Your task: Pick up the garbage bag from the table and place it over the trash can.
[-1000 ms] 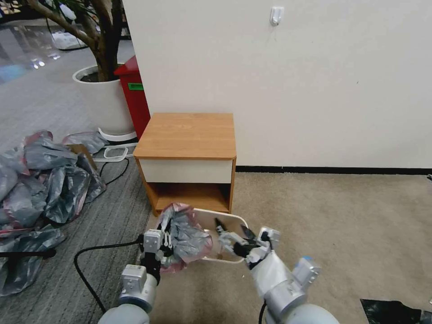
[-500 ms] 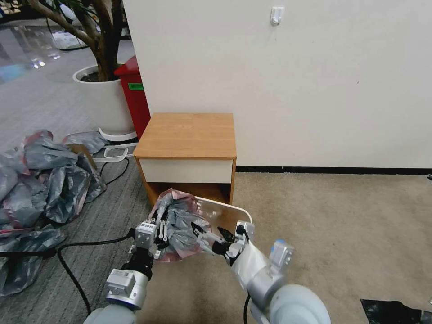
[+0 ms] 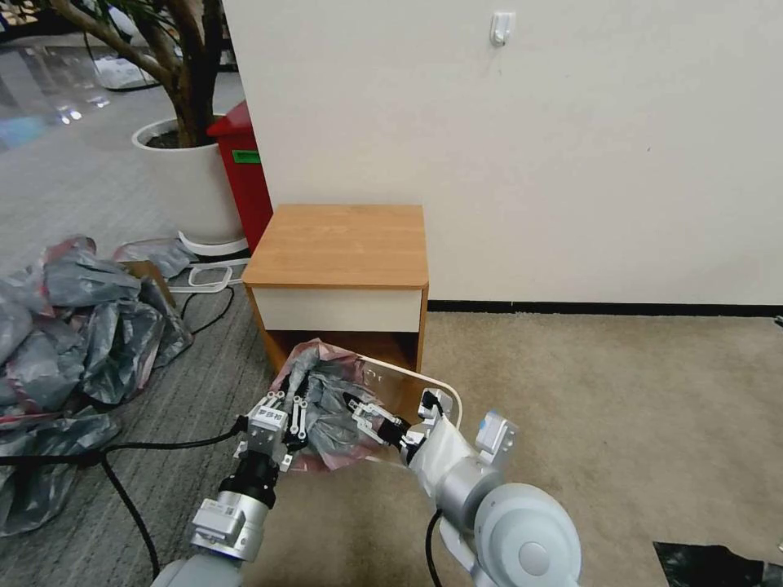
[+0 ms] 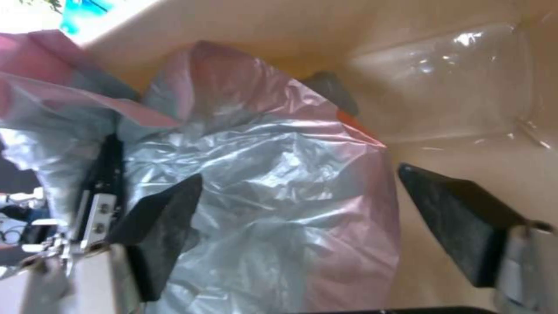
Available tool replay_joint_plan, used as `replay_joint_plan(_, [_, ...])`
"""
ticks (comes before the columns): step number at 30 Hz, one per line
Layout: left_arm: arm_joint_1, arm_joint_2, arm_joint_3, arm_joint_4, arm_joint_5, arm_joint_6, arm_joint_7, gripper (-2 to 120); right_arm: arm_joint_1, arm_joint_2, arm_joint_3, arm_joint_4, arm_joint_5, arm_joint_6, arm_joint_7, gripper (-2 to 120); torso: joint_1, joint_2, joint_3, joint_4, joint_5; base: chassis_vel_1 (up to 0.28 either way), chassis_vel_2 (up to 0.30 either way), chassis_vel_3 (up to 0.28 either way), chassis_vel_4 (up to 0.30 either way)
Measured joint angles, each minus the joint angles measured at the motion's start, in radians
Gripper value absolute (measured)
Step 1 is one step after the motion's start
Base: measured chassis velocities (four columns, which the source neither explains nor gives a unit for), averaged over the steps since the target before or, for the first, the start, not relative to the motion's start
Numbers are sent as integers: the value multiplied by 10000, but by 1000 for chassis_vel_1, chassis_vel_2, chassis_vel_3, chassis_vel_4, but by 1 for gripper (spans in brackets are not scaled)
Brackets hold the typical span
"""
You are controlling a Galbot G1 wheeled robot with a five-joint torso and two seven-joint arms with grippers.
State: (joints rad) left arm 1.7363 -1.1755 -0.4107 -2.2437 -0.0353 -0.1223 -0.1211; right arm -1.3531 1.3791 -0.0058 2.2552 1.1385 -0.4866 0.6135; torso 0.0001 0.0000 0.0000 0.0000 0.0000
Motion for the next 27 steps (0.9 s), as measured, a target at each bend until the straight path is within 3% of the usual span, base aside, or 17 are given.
replay_joint_plan(20, [-45, -134, -10, 111, -6, -20, 16, 8, 7, 110, -205, -239, -417, 299, -379, 7, -1, 0, 0, 0, 0, 0, 0, 0, 0])
replay_joint_plan(27, [-19, -153, -10, 108, -57, 9, -3, 8, -20, 172, -299, -262, -641, 331, -409, 0, -1, 0, 0, 0, 0, 0, 0, 0, 0])
